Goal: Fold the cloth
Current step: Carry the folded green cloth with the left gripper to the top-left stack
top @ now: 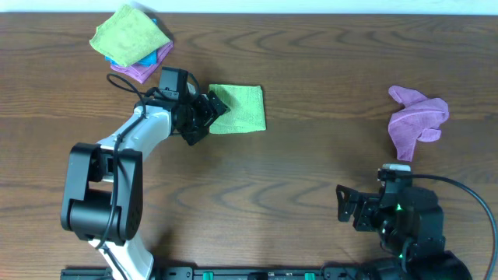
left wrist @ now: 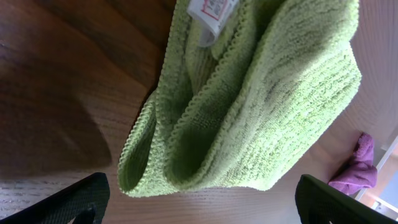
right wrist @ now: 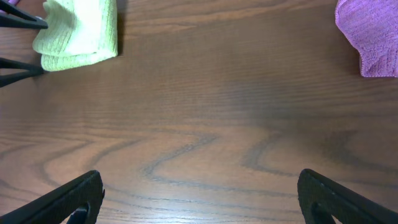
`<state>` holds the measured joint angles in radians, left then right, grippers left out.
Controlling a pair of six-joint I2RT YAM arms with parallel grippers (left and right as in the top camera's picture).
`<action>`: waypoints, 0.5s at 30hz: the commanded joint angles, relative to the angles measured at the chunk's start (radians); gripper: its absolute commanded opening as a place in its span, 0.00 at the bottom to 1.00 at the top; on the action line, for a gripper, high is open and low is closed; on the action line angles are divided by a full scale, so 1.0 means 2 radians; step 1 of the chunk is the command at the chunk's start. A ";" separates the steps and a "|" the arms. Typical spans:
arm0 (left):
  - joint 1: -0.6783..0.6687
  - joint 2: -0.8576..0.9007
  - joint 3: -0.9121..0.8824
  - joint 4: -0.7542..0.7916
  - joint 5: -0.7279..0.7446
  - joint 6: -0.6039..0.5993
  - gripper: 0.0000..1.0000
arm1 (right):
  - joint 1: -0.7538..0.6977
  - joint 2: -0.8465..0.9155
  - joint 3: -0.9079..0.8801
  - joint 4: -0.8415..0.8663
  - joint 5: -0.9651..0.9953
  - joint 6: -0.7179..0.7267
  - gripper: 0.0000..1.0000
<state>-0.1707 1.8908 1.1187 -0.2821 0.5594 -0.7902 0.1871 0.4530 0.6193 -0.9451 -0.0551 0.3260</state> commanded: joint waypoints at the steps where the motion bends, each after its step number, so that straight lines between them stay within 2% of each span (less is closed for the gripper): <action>1: -0.001 0.017 0.007 0.005 -0.009 -0.010 0.98 | -0.002 -0.003 -0.003 0.001 -0.001 0.005 0.99; 8: -0.016 0.046 0.007 0.041 -0.005 -0.033 1.00 | -0.002 -0.003 -0.003 0.001 -0.001 0.005 0.99; 10: -0.022 0.054 0.007 0.052 -0.005 -0.038 0.89 | -0.002 -0.003 -0.003 0.001 -0.001 0.005 1.00; 13: -0.029 0.060 0.007 0.070 -0.006 -0.037 0.62 | -0.002 -0.003 -0.003 0.001 -0.001 0.005 0.99; 14: -0.029 0.060 0.007 0.076 -0.006 -0.035 0.49 | -0.002 -0.003 -0.003 0.001 -0.001 0.005 0.99; 15: -0.029 0.060 0.007 0.083 -0.006 -0.035 0.26 | -0.002 -0.003 -0.003 0.001 -0.001 0.005 0.99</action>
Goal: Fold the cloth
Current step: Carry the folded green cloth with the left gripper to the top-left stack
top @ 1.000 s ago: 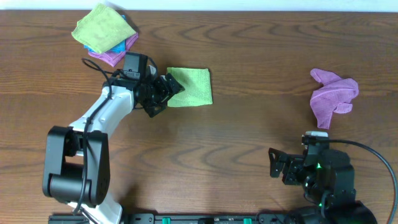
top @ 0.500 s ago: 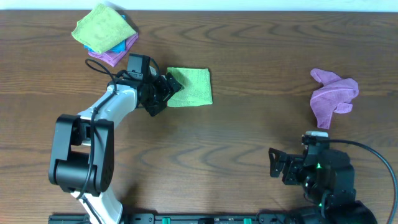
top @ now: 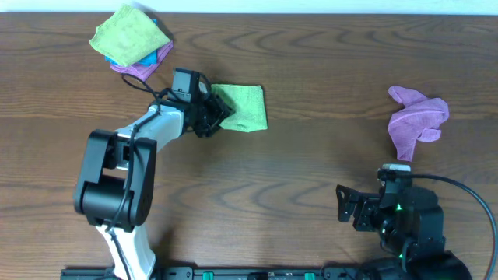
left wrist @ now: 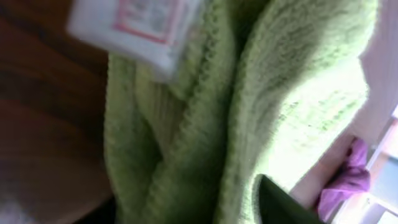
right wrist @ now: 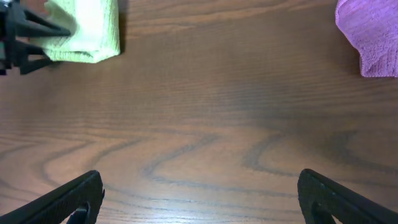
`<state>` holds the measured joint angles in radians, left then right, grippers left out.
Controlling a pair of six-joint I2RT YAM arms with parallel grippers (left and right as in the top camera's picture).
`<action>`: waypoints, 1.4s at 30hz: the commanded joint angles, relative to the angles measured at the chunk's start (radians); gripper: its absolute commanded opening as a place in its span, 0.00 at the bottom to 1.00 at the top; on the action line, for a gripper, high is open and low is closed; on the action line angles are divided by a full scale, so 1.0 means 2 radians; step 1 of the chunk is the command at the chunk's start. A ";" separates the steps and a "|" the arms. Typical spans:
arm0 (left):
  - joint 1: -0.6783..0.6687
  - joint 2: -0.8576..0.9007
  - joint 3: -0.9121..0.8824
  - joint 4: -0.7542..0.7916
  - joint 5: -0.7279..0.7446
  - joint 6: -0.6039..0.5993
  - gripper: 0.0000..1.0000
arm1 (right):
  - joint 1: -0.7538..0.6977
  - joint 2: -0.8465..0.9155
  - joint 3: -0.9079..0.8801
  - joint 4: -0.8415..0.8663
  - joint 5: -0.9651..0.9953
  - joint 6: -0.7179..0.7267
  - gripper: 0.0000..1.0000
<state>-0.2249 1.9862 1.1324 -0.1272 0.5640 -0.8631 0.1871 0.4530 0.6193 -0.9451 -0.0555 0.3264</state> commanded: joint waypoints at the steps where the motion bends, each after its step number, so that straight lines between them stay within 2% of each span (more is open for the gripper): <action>1: -0.002 0.013 0.000 0.015 -0.007 0.001 0.06 | -0.002 -0.003 -0.003 0.001 -0.001 0.005 0.99; 8: -0.001 0.006 0.029 0.038 0.001 0.002 0.06 | -0.002 -0.003 -0.003 0.001 0.000 0.005 0.99; 13: 0.008 -0.001 0.119 0.031 -0.001 0.007 0.06 | -0.002 -0.003 -0.003 0.001 0.000 0.005 0.99; 16: 0.019 -0.001 0.184 0.001 -0.029 0.007 0.06 | -0.002 -0.003 -0.003 0.001 -0.001 0.005 0.99; 22: 0.049 -0.001 0.250 0.000 -0.069 0.007 0.06 | -0.002 -0.003 -0.003 0.001 -0.001 0.005 0.99; 27: 0.075 0.000 0.270 0.010 -0.094 0.007 0.06 | -0.002 -0.003 -0.003 0.001 -0.001 0.005 0.99; 42: 0.128 0.013 0.277 0.108 -0.192 0.024 0.06 | -0.002 -0.003 -0.003 0.001 0.000 0.005 0.99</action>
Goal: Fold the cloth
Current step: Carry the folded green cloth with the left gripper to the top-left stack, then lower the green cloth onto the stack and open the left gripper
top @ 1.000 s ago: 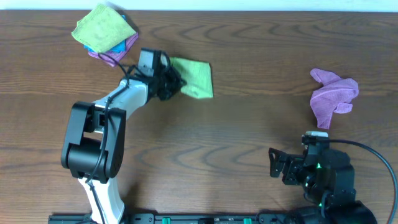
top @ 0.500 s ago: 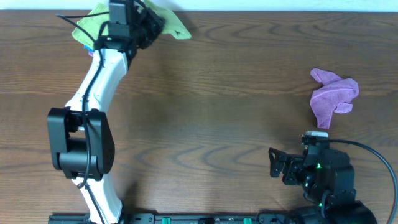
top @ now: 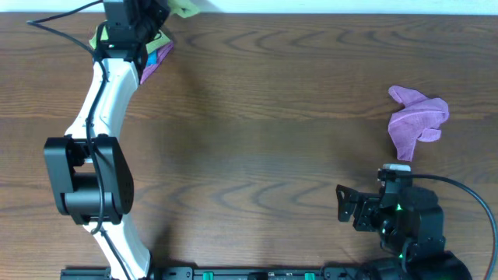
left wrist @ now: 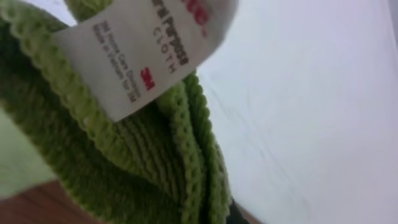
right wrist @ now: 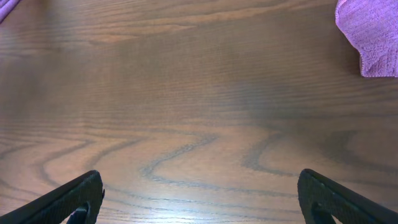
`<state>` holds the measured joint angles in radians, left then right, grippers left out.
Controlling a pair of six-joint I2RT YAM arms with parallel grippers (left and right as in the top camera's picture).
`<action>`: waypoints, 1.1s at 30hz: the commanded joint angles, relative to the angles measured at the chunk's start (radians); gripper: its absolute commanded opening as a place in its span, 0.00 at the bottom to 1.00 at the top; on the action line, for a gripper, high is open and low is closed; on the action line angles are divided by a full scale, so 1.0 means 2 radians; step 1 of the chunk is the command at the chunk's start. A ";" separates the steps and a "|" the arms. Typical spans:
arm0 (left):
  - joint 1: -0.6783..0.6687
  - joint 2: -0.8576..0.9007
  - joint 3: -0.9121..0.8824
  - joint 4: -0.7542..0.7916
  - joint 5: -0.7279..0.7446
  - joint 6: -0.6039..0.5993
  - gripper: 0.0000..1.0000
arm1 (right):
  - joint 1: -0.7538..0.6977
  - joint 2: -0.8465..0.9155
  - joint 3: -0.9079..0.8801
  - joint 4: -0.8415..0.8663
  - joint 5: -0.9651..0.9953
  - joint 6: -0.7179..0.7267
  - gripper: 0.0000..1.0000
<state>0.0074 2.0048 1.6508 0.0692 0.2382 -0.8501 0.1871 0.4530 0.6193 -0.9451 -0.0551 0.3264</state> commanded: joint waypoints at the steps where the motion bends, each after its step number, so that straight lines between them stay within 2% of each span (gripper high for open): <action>1: 0.017 0.009 0.018 0.016 -0.029 0.018 0.06 | -0.002 -0.003 -0.003 0.001 -0.001 0.005 0.99; 6: 0.040 0.050 0.022 0.052 -0.031 0.017 0.06 | -0.002 -0.003 -0.003 0.001 -0.001 0.005 0.99; 13: 0.057 0.108 0.051 0.058 -0.034 0.018 0.06 | -0.002 -0.003 -0.003 0.001 -0.001 0.005 0.99; 20: 0.075 0.120 0.051 0.016 -0.031 0.036 0.06 | -0.002 -0.003 -0.003 0.001 -0.001 0.005 0.99; 23: 0.076 0.120 0.051 -0.004 -0.031 0.044 0.14 | -0.002 -0.003 -0.003 0.001 -0.001 0.005 0.99; 26: 0.076 0.120 0.051 -0.020 -0.031 0.057 0.28 | -0.002 -0.003 -0.003 0.001 -0.001 0.005 0.99; 30: 0.076 0.120 0.051 -0.038 -0.015 0.058 0.36 | -0.002 -0.003 -0.003 0.001 -0.001 0.005 0.99; 33: 0.076 0.120 0.051 -0.050 0.017 0.059 0.38 | -0.002 -0.003 -0.003 0.001 -0.001 0.005 0.99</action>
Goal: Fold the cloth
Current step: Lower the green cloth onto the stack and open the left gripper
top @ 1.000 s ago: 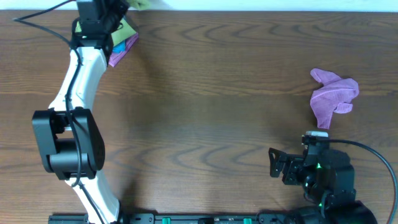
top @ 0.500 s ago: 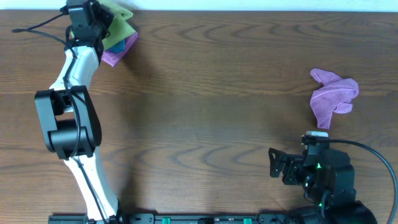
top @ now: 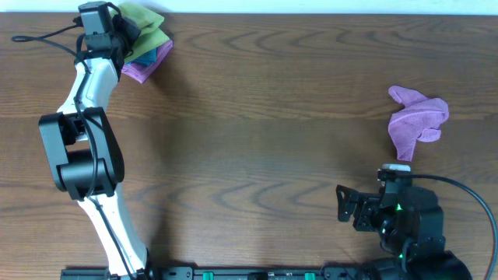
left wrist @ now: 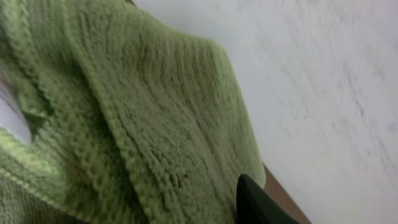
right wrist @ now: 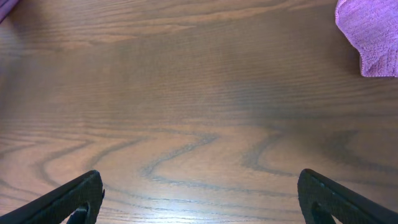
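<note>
The folded green cloth (top: 145, 21) lies at the table's far left corner on a stack of cloths, and it fills the left wrist view (left wrist: 124, 112). My left gripper (top: 123, 29) is at the cloth's left edge and shut on it. Only one dark fingertip (left wrist: 258, 202) shows beside the cloth; the other is hidden under the fabric. A crumpled purple cloth (top: 418, 119) lies at the right, its edge showing in the right wrist view (right wrist: 370, 37). My right gripper (top: 348, 206) rests open near the front edge, holding nothing.
Under the green cloth the stack holds a blue cloth (top: 159, 51) and a purple one (top: 138, 71). The left arm (top: 87, 85) stretches along the left side of the wooden table (top: 257, 148). A white wall (left wrist: 323, 74) lies just behind the far edge.
The left gripper has come down from above the far edge to the stack, and the green cloth now rests on it. The right arm has not moved.
The folded green cloth lay on the table's left middle with my left gripper open at its edge. Then the gripper closed on the cloth. Later it held the cloth up over the far left corner, and now the cloth sits on the stack there.
</note>
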`<state>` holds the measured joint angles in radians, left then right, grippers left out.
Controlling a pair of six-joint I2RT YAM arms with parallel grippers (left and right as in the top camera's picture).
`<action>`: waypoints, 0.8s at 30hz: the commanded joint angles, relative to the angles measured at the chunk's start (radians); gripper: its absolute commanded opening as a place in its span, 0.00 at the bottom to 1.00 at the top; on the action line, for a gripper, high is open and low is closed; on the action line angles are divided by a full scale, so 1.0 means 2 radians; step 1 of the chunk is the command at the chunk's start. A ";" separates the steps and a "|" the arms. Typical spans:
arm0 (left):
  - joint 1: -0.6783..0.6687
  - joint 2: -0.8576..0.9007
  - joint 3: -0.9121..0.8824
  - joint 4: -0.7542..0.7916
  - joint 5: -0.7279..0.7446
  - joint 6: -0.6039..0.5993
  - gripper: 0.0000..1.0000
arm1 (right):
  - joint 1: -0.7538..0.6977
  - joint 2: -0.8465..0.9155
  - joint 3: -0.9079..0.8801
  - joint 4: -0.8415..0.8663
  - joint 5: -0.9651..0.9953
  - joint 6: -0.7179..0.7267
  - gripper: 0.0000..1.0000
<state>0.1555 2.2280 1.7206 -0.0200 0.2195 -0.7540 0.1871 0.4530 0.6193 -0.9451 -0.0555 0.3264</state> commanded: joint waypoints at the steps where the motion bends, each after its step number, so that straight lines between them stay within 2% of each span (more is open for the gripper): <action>1: 0.002 0.008 0.016 -0.010 0.031 0.013 0.38 | -0.002 -0.003 -0.003 0.001 0.000 0.005 0.99; 7: 0.008 -0.001 0.016 -0.056 0.061 0.038 0.42 | -0.002 -0.003 -0.003 0.001 -0.001 0.005 0.99; 10: 0.014 -0.014 0.016 -0.088 0.061 0.070 0.47 | -0.002 -0.003 -0.003 0.001 -0.001 0.005 0.99; 20: 0.028 -0.056 0.016 -0.184 0.056 0.135 0.92 | -0.002 -0.003 -0.003 0.001 -0.001 0.005 0.99; 23: 0.028 -0.071 0.016 -0.207 0.055 0.143 0.98 | -0.002 -0.003 -0.003 0.001 0.000 0.005 0.99; 24: 0.028 -0.078 0.016 -0.217 0.055 0.147 0.95 | -0.002 -0.003 -0.003 0.001 -0.001 0.005 0.99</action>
<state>0.2031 2.1139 1.7248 -0.4385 0.3332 -0.4969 0.1871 0.4530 0.6193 -0.9455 -0.0551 0.3264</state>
